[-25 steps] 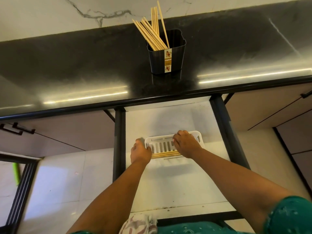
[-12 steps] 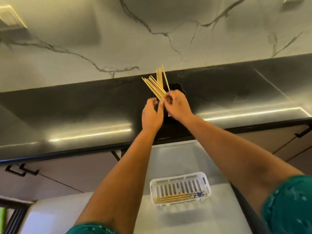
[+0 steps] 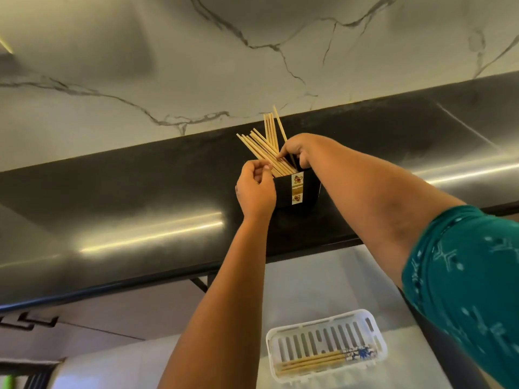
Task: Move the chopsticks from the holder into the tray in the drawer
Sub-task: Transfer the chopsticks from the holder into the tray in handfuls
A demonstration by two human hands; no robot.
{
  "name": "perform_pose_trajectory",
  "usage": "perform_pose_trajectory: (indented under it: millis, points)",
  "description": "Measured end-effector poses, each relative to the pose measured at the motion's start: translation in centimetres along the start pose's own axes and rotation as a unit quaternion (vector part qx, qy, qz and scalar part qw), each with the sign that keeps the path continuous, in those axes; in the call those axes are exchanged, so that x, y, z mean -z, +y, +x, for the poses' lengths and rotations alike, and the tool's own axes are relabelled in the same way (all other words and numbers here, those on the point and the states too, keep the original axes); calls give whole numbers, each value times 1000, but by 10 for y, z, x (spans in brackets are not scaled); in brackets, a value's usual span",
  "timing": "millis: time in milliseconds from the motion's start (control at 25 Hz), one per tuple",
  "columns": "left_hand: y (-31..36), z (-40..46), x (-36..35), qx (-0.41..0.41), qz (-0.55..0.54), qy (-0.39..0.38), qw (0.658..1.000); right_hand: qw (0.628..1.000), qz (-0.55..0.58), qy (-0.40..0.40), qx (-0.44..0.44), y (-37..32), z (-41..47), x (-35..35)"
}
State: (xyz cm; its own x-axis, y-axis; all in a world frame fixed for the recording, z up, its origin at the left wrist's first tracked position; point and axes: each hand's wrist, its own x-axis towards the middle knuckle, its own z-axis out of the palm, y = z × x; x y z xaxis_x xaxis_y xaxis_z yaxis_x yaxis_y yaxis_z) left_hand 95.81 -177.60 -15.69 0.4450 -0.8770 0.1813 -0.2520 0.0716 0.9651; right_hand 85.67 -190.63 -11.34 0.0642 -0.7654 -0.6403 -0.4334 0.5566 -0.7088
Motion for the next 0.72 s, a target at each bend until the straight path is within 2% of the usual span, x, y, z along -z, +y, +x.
perform_pose_trajectory:
  millis: [120, 200, 280, 360, 480, 720]
  points:
    - [-12, 0, 5, -10, -6, -9, 1000, 994, -105, 12, 28, 4, 15, -4]
    - [-16, -1, 9, -35, -6, -6, 999, 964, -240, 54, 102, 6, 19, -7]
    - [-19, -2, 14, -45, -6, -2, 999, 927, -318, 109, 167, 7, 20, -9]
    - [-20, -4, 18, -40, 2, -3, 999, 917, -308, 152, 202, 11, 18, -5]
    - [-18, -7, 19, -19, -3, 1, 1000, 922, -214, 179, 269, 17, 9, 5]
    - [18, -24, 19, 28, -57, -6, 998, 860, -80, 246, 439, 1, -61, 29]
